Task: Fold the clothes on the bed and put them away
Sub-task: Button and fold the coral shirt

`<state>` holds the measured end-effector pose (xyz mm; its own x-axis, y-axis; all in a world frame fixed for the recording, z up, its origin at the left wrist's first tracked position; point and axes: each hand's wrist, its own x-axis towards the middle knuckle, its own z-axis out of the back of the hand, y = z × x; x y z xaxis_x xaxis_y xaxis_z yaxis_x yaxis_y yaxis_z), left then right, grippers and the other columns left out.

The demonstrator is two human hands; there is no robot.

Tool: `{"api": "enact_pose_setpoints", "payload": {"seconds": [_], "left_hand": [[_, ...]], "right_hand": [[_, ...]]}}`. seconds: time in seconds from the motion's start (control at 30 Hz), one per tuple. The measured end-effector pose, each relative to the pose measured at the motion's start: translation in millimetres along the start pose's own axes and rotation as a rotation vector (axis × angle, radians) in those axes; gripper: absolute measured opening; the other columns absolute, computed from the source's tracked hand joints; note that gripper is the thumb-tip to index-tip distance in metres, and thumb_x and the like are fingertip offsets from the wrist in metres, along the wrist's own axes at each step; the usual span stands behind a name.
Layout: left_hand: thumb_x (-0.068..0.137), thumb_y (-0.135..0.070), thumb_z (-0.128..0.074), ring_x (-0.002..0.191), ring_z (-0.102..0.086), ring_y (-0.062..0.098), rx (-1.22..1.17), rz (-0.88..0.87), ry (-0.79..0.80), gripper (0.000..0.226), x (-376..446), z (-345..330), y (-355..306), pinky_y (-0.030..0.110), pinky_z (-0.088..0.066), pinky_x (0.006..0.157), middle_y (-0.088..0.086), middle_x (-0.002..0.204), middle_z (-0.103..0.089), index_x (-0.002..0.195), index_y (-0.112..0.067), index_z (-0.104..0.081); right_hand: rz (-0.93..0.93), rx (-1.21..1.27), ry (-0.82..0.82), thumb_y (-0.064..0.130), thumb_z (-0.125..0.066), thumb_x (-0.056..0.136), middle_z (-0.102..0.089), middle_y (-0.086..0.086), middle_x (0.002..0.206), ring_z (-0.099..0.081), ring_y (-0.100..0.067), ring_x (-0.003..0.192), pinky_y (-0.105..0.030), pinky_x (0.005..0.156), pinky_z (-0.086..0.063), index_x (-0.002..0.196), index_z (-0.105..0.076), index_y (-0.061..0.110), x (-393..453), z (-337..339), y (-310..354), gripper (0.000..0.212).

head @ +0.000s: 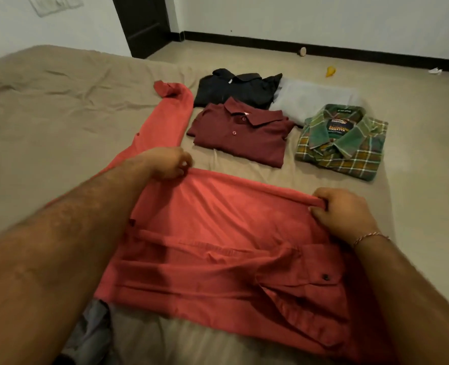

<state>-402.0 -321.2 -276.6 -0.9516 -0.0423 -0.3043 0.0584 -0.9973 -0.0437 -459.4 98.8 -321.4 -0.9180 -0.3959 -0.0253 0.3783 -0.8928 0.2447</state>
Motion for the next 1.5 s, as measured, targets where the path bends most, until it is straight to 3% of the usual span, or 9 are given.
{"api": "enact_pose_setpoints", "payload": {"seconds": [0.1, 0.3, 0.43, 0.67, 0.9, 1.03, 1.2, 1.37, 1.5], "left_hand": [[0.091, -0.032, -0.071, 0.103, -0.068, 0.031, 0.126, 0.054, -0.007, 0.019, -1.2, 7.0, 13.1, 0.034, -0.053, 0.082, 0.005, 0.113, -0.073, 0.11, -0.027, -0.07], [0.087, -0.041, -0.071, 0.102, -0.067, 0.033, 0.207, 0.12, -0.321, 0.019, -47.3, 15.8, 24.5, 0.037, -0.05, 0.073, 0.003, 0.108, -0.069, 0.1, -0.027, -0.067], [0.085, -0.04, -0.072, 0.1, -0.064, 0.036, 0.236, 0.155, -0.439, 0.022, -108.0, 23.5, 28.9, 0.044, -0.055, 0.076, 0.005, 0.101, -0.065, 0.098, -0.022, -0.07], [0.085, -0.041, -0.073, 0.088, -0.065, 0.037, 0.188, 0.064, -0.526, 0.026, -218.2, -17.0, 42.3, 0.046, -0.057, 0.069, 0.009, 0.087, -0.065, 0.088, -0.015, -0.071], [0.09, -0.079, -0.027, 0.085, -0.072, 0.022, 0.096, 0.093, -0.371, 0.066, -281.5, -93.0, 27.0, 0.033, -0.052, 0.066, -0.005, 0.092, -0.073, 0.101, -0.032, -0.073], [0.096, -0.061, -0.038, 0.074, -0.067, 0.029, 0.078, 0.01, -0.606, 0.052, -267.1, -71.2, -4.4, 0.036, -0.05, 0.06, 0.0, 0.079, -0.067, 0.087, -0.023, -0.072], [0.093, -0.04, -0.046, 0.106, -0.063, 0.033, -0.133, -0.21, -0.611, 0.044, -198.4, -66.1, -108.7, 0.044, -0.052, 0.095, 0.011, 0.115, -0.069, 0.117, -0.012, -0.071], [0.099, -0.051, -0.033, 0.151, -0.035, 0.031, -0.201, -0.182, -0.26, 0.066, -134.5, -120.1, -187.8, 0.049, -0.029, 0.123, 0.012, 0.163, -0.038, 0.155, -0.016, -0.041], [0.1, -0.063, -0.019, 0.161, -0.004, 0.018, -0.087, -0.099, -0.235, 0.076, -135.4, -143.1, -189.0, 0.045, -0.005, 0.129, 0.001, 0.175, -0.005, 0.166, -0.024, -0.016]], "right_hand": [[-0.095, -0.05, -0.123, 0.049, -0.075, 0.084, -0.066, 0.002, 0.078, -0.067, -0.032, 0.09, -0.037, 0.076, -0.048, 0.072, -0.058, 0.034, -4.4, 8.2, -13.2, 0.026], [-0.076, -0.124, -0.36, 0.039, -0.078, 0.084, -0.072, -0.007, 0.079, -0.067, -0.037, 0.085, -0.041, 0.077, -0.047, 0.084, -0.07, 0.026, -23.5, 23.9, -8.2, 0.015], [-0.012, 0.011, -0.385, 0.025, -0.075, 0.086, -0.065, -0.003, 0.069, -0.066, -0.037, 0.073, -0.037, 0.066, -0.039, 0.078, -0.052, 0.03, -48.4, 34.6, -10.4, 0.025], [0.35, 0.116, -0.151, -0.005, -0.074, 0.071, -0.052, 0.01, 0.079, -0.053, -0.016, 0.07, -0.04, 0.062, -0.049, 0.083, -0.061, 0.034, -106.8, 57.8, -15.7, 0.042], [0.265, -0.063, 0.415, 0.036, -0.082, 0.079, -0.059, 0.01, 0.075, -0.058, -0.008, 0.072, -0.02, 0.063, -0.043, 0.079, -0.055, 0.042, -166.2, 53.7, -13.9, 0.027], [0.285, -0.131, 0.067, 0.073, -0.055, 0.079, -0.06, 0.012, 0.078, -0.058, -0.008, 0.072, -0.035, 0.067, -0.052, 0.085, -0.062, 0.032, -173.0, 57.7, 8.2, 0.042], [0.46, 0.006, -0.278, 0.038, -0.054, 0.095, -0.066, 0.003, 0.103, -0.063, -0.023, 0.095, -0.044, 0.082, -0.053, 0.11, -0.068, 0.025, -148.3, 28.0, 89.7, 0.024], [0.375, -0.019, 0.093, 0.055, -0.038, 0.092, -0.061, 0.0, 0.137, -0.057, -0.024, 0.124, -0.046, 0.108, -0.044, 0.145, -0.049, 0.029, -118.8, -18.7, 98.1, 0.06], [0.309, -0.214, 0.231, 0.074, -0.052, 0.087, -0.05, 0.004, 0.135, -0.049, -0.023, 0.126, -0.045, 0.105, -0.043, 0.144, -0.048, 0.035, -107.2, -9.1, 45.2, 0.069]]}}
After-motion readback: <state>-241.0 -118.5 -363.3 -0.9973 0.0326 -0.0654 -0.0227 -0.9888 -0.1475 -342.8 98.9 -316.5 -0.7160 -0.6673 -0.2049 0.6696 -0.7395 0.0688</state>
